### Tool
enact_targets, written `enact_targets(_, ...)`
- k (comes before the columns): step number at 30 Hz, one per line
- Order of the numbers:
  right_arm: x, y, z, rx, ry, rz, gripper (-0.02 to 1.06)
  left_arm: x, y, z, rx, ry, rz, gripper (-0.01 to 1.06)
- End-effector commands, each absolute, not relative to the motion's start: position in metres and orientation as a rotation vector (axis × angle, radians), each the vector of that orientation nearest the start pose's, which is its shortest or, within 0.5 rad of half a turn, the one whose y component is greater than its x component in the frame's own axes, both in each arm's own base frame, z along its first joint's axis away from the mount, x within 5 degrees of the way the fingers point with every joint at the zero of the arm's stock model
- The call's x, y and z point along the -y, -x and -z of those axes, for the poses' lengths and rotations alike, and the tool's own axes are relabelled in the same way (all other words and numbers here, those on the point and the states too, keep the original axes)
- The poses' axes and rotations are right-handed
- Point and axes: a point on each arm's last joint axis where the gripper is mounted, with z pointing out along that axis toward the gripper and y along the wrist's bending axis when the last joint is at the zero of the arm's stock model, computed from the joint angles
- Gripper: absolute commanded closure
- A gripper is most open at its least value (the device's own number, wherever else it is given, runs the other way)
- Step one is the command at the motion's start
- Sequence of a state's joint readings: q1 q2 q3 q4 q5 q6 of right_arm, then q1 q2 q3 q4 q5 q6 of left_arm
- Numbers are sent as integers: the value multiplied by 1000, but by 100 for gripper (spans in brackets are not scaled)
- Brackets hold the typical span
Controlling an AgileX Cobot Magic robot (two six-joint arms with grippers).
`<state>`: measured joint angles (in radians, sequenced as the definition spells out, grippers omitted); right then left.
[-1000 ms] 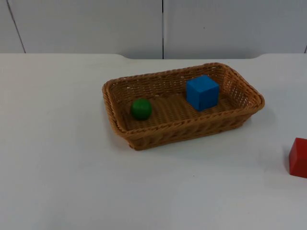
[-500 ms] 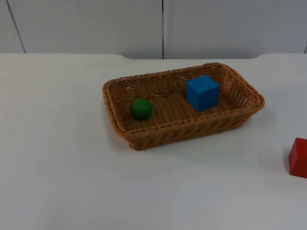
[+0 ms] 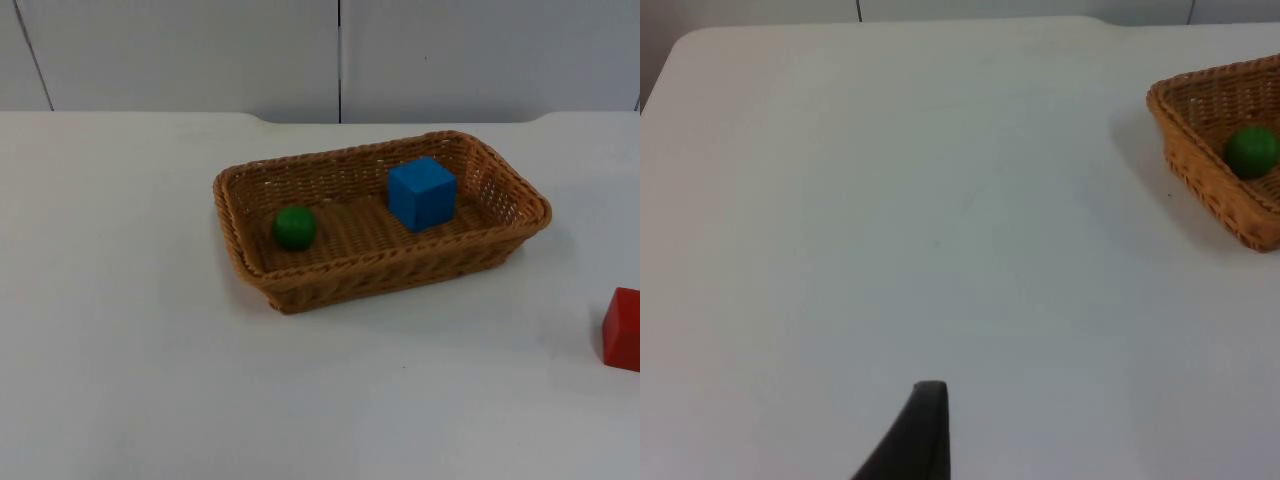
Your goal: Place all geometric objects except the red cube into the basket.
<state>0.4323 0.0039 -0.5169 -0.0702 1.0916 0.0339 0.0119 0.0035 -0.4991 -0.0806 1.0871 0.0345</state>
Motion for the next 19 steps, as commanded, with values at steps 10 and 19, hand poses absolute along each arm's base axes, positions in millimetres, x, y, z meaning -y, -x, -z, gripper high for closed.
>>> enact_targets(10,7,6,-280,-2036,194,-87,-1,7,5,-275,-2059,-27,78,0)
enact_targets(19,6,7,-280,-2044,0,31,-1,7,5,-275,-2059,-27,78,0)
